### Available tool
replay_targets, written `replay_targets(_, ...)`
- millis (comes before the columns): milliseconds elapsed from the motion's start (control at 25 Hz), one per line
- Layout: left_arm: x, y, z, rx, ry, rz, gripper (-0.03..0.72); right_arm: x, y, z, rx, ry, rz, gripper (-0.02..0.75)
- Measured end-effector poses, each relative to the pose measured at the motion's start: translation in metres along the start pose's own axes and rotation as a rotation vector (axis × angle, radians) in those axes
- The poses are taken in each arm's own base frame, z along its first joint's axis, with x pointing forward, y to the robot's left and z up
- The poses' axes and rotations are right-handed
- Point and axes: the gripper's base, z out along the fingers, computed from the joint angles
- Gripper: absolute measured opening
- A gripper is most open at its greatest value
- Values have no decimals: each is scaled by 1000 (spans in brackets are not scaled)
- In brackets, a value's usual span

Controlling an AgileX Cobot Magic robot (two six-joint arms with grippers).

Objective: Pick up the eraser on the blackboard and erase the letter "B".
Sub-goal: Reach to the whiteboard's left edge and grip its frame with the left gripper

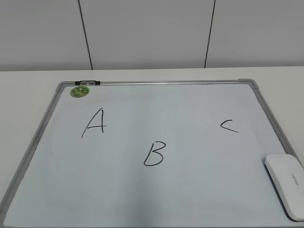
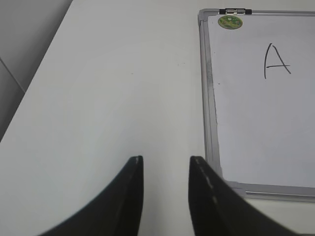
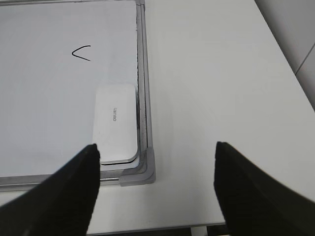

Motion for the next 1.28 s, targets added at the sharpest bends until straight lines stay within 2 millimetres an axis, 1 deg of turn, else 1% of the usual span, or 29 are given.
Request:
replay_targets(600, 0, 0, 0, 0, 0, 0, 241, 0, 0, 0, 0, 0, 0, 536)
replay_targets(680, -3, 0, 0, -2, -7, 2, 241, 0, 0, 0, 0, 0, 0, 536)
replay_targets(800, -20, -1, -1, -4, -11, 6, 241, 0, 0, 0, 0, 0, 0, 536)
replay_targets(960, -51, -4, 9, -9, 61, 14, 241, 0, 0, 0, 0, 0, 0, 536)
replay_targets(1080, -74, -8, 26, -16, 146, 22, 241, 0, 0, 0, 0, 0, 0, 536)
replay_targets(1200, -94, -11, 49, -24, 252, 31, 241, 0, 0, 0, 0, 0, 0, 536)
replay_targets(1280, -105, -14, 69, -30, 330, 38, 241, 0, 0, 0, 0, 0, 0, 536)
